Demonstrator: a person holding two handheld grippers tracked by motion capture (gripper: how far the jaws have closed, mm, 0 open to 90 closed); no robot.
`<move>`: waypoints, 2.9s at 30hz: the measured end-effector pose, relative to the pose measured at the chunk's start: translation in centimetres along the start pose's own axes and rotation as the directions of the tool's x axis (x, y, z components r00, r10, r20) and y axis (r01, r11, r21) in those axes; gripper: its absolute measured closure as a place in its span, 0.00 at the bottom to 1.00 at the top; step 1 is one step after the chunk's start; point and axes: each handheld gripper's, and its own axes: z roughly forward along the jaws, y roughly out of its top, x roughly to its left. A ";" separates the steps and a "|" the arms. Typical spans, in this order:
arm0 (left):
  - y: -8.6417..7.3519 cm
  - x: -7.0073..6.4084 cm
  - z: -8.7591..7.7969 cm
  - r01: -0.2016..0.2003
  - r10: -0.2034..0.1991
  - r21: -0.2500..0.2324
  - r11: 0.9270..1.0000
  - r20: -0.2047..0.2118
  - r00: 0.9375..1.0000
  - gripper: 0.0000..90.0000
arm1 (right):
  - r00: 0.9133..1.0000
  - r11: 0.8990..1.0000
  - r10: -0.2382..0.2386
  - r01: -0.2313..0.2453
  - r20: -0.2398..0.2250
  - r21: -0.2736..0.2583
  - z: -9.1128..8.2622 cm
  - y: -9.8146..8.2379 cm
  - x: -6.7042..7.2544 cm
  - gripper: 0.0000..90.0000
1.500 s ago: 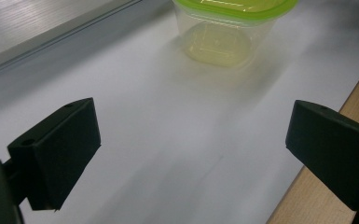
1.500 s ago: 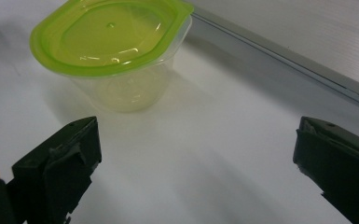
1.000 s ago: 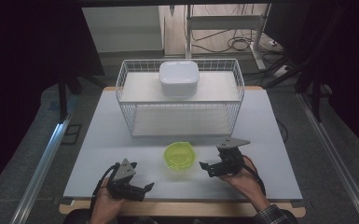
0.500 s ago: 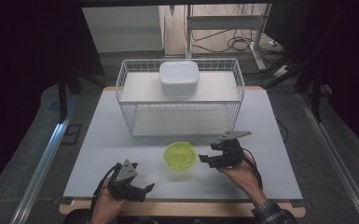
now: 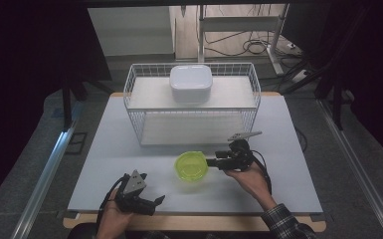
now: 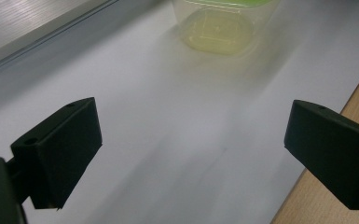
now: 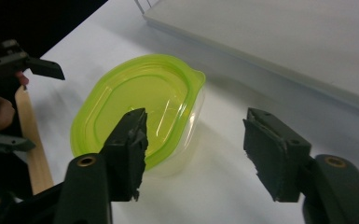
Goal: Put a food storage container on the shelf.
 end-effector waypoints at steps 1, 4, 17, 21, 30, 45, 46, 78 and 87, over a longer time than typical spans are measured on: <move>0.0 0.0 0.0 0.002 -0.002 -0.002 1.000 0.002 1.000 0.04 | 1.000 1.000 0.016 -0.016 -0.012 0.006 0.2 0.1 -0.2 0.47; 0.0 0.0 0.0 0.003 -0.003 -0.004 1.000 0.005 1.000 0.04 | 0.998 0.998 0.050 -0.050 -0.031 0.024 0.9 0.3 -0.6 0.51; 0.0 -0.1 0.0 -0.008 0.008 -0.001 1.000 0.008 1.000 0.05 | 0.981 0.984 0.166 -0.159 -0.101 0.075 2.6 0.9 -1.6 0.67; 0.0 -0.1 0.0 -0.011 0.011 0.000 1.000 0.008 1.000 0.05 | 0.974 0.980 0.189 -0.179 -0.125 0.089 2.9 0.9 -1.8 0.74; 0.0 -0.2 0.0 -0.016 0.016 -0.001 1.000 0.007 1.000 0.05 | 0.946 0.959 0.273 -0.253 -0.175 0.128 3.1 0.8 -1.9 0.90; 0.1 -0.2 0.0 -0.020 0.020 -0.006 1.000 0.000 1.000 0.05 | 0.933 0.958 0.286 -0.270 -0.217 0.100 2.2 1.1 -1.4 0.91; 0.1 -0.2 -0.1 -0.018 0.018 -0.008 1.000 -0.001 1.000 0.05 | 0.934 0.958 0.285 -0.270 -0.217 0.094 2.1 1.1 -1.3 0.91; 0.0 0.1 -0.2 0.005 -0.005 -0.022 1.000 -0.017 1.000 0.02 | 0.945 0.970 0.212 -0.234 -0.247 -0.062 -4.1 5.6 1.0 0.91; 0.0 0.2 -0.2 0.004 -0.005 -0.020 1.000 -0.020 1.000 0.02 | 0.952 0.971 0.183 -0.214 -0.245 -0.106 -5.5 7.6 1.6 0.91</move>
